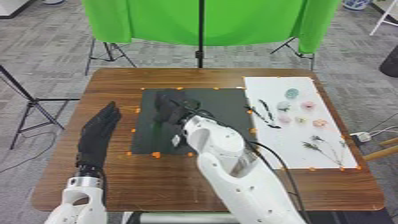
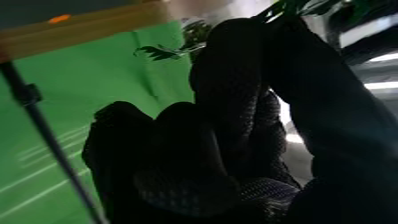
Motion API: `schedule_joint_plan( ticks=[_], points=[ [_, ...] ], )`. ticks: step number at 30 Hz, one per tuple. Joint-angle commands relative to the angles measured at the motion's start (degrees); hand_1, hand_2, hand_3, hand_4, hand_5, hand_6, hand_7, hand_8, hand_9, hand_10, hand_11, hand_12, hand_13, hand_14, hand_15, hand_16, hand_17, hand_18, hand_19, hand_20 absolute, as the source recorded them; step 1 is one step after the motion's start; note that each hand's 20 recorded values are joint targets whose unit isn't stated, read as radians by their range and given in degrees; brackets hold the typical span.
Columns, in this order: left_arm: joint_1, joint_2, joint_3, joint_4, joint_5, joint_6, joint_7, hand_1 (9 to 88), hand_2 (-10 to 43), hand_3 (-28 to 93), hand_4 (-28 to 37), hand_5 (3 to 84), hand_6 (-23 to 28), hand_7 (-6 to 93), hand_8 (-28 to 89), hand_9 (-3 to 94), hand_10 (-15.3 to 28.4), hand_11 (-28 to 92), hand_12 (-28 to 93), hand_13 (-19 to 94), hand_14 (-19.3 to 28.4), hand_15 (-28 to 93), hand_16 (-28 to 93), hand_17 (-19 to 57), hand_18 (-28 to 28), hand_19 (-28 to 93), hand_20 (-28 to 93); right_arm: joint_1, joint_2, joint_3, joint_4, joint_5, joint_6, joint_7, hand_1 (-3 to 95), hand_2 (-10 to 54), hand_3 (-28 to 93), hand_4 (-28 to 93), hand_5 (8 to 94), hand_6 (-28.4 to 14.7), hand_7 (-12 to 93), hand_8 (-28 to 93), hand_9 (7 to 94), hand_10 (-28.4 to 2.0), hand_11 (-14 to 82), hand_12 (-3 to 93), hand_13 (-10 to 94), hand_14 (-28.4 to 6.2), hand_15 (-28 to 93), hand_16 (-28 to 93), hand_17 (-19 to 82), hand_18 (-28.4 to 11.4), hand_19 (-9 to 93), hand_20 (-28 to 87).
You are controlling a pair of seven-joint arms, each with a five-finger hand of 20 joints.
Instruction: Arrange flowers
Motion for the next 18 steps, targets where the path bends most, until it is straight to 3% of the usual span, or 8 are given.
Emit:
schedule_joint_plan(
  ticks=[1,5,18],
  points=[
    [-0.42,-0.01,0.51,0.8,-0.96,-0.03,0.4,21.8,-8.5,68,-24.3,41.8,4.7,5.8,-5,36.3,11.5,9,12,28,12.8,7,1,3.5,9.9,1,16,-0.72,-1.82,0.36,6.0,-6.99,0.97,-6.05,50.2,-9.5,61,11,75.2,-1.1,44,29,86.2,-12.7,53.7,25.6,94,-0.8,68,28,72,-9.0,93,64],
    [-0.56,-0.05,0.52,0.85,-0.84,-0.1,0.4,21.7,-8.4,68,-24.4,41.8,4.7,5.9,-5,36.3,11.5,9,12,28,12.8,7,1,3.5,9.8,1,16,-1.01,-2.98,2.35,9.44,-12.75,1.79,-11.46,50.3,-9.5,61,8,74.5,-0.9,44,28,85.6,-12.5,53.2,26.0,93,-1.0,67,30,71,-9.3,93,64],
    [-0.73,-0.17,0.54,1.07,-0.54,-1.04,0.08,21.6,-8.6,68,-24.3,41.8,4.5,5.9,-5,36.3,11.4,9,12,28,12.9,7,1,3.4,9.8,1,16,-1.21,-2.48,2.49,9.45,-11.95,0.77,-10.51,50.1,-9.5,58,2,73.7,0.5,42,25,84.6,-11.9,51.6,25.8,92,-1.6,65,30,68,-9.7,93,61]
  ],
)
